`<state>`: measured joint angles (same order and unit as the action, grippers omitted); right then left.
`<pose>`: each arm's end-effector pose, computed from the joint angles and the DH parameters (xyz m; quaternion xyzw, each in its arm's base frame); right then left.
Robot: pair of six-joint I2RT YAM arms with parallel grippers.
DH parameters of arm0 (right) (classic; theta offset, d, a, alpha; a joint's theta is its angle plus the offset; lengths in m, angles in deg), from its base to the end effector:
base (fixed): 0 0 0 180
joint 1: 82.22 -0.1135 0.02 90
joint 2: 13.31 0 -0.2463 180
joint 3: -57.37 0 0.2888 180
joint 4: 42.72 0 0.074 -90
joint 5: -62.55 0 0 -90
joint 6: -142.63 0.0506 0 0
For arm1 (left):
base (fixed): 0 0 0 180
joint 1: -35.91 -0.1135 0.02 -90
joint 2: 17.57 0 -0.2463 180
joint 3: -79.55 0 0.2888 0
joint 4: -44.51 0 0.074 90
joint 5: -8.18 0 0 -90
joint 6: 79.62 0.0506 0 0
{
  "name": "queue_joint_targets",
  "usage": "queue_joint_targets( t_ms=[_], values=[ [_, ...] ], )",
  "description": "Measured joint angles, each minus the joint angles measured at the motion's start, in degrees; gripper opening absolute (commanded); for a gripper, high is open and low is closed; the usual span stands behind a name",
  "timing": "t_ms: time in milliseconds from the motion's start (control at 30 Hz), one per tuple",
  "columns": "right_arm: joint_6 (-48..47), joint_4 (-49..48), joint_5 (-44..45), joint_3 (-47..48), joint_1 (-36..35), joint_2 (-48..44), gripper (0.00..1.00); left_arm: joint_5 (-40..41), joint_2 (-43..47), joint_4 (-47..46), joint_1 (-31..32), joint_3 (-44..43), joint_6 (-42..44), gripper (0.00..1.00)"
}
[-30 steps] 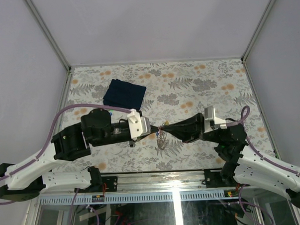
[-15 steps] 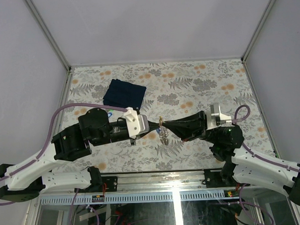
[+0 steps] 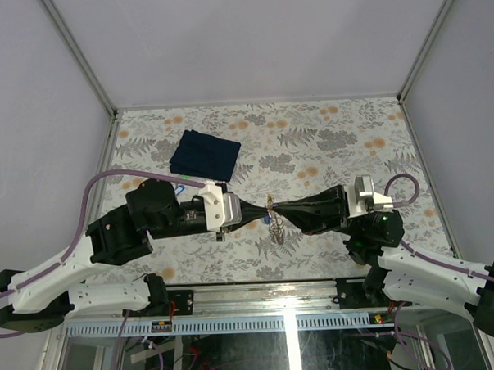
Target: Put the keys on the keyring
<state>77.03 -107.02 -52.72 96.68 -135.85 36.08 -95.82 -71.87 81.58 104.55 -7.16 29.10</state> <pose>0.1095 0.1852 0.3471 -0.2771 0.2375 0.6368 0.6792 0.0770 -0.2306 0.4583 0.5638 0.4707 -0.3651 0.5721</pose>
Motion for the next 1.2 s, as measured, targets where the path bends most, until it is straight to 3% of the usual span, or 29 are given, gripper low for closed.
queue_joint_targets(
  t_ms=[100,233,367,733,1200],
  values=[
    [0.1,-1.2,-0.6,0.0,0.0,0.1,0.0,-1.0,-0.1,-0.9,0.0,0.2,0.0,0.04],
    [0.0,-1.7,-0.9,0.0,0.0,0.1,0.0,-1.5,-0.1,-1.3,0.0,0.6,-0.4,0.16],
    [-1.2,-1.6,-0.9,0.0,0.0,-0.7,0.0,-1.5,0.6,-1.2,0.0,2.5,-1.4,0.2],
    [-5.0,2.4,-1.4,0.0,0.0,-3.8,0.0,-0.4,7.8,-10.4,0.0,8.5,-5.2,0.29],
    [-5.4,3.6,-4.0,0.5,0.0,-3.7,0.0,-1.7,6.6,-20.2,0.0,12.5,-9.1,0.3]
  ],
)
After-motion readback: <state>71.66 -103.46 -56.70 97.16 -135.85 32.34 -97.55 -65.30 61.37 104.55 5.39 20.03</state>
